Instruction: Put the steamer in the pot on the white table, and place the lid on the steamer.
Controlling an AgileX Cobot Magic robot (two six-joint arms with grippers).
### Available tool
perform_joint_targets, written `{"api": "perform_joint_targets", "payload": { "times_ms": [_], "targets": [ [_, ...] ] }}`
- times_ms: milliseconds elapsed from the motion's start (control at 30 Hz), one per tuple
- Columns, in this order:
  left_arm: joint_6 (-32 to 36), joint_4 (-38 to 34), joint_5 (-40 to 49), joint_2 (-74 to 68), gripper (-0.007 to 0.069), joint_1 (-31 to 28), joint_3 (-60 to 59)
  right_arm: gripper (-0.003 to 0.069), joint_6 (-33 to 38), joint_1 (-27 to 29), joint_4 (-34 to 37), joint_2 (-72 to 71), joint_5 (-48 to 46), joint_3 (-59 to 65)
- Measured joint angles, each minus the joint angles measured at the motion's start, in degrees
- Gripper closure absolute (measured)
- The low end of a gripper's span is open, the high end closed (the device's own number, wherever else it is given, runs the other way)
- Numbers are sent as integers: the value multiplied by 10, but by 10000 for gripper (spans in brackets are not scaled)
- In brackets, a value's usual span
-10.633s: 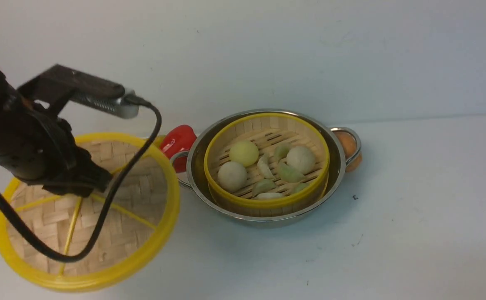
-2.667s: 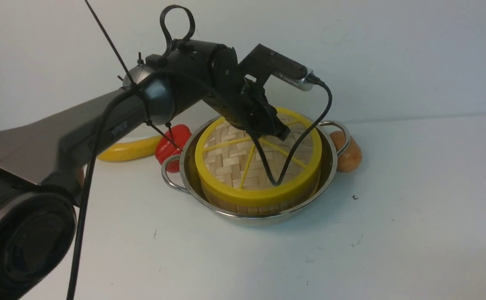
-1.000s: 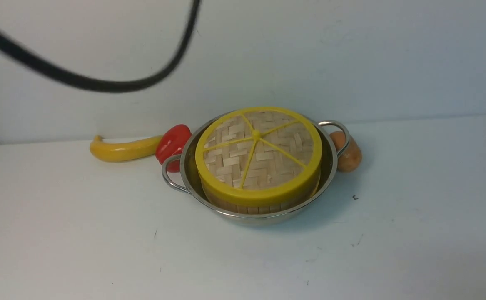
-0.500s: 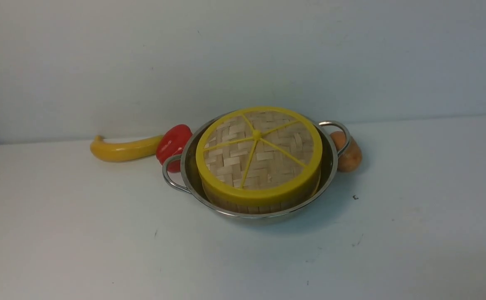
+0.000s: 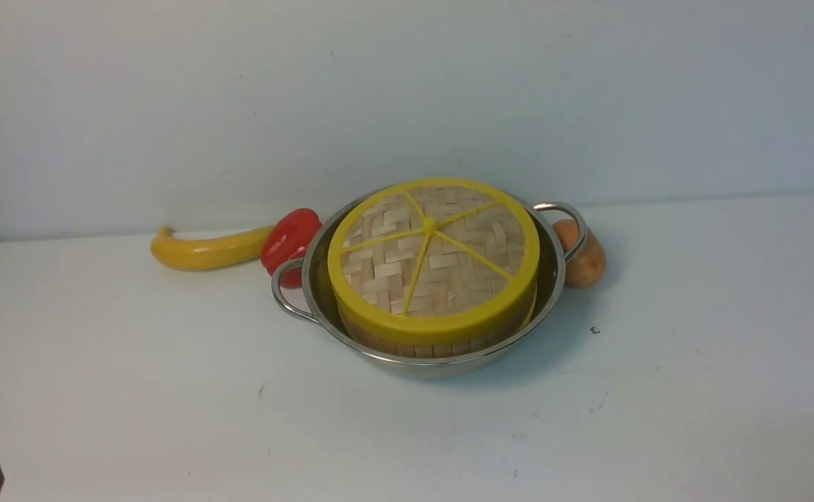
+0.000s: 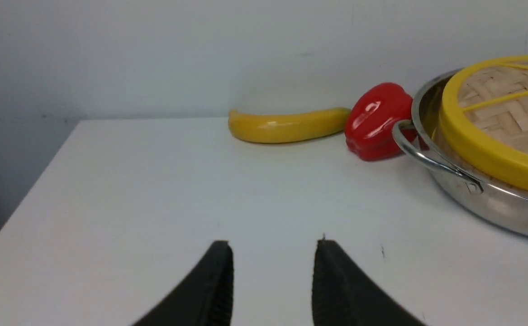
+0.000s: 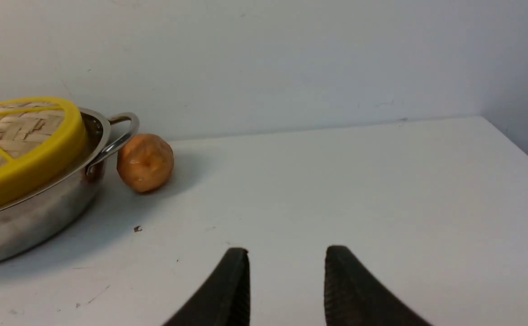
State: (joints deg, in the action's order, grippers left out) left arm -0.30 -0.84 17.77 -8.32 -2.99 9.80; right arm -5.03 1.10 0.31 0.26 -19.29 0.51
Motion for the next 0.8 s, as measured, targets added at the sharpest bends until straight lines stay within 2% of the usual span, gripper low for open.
{"api": "perform_joint_targets", "payload": {
  "times_ms": [233, 500, 800],
  "targets": [
    [0, 13, 51, 65, 384, 0, -51, 410, 0, 0, 0, 0, 0, 0],
    [7, 73, 51, 66, 384, 0, -81, 410, 0, 0, 0, 0, 0, 0],
    [7, 86, 16, 81, 384, 5, -102, 410, 0, 0, 0, 0, 0, 0]
  ]
}}
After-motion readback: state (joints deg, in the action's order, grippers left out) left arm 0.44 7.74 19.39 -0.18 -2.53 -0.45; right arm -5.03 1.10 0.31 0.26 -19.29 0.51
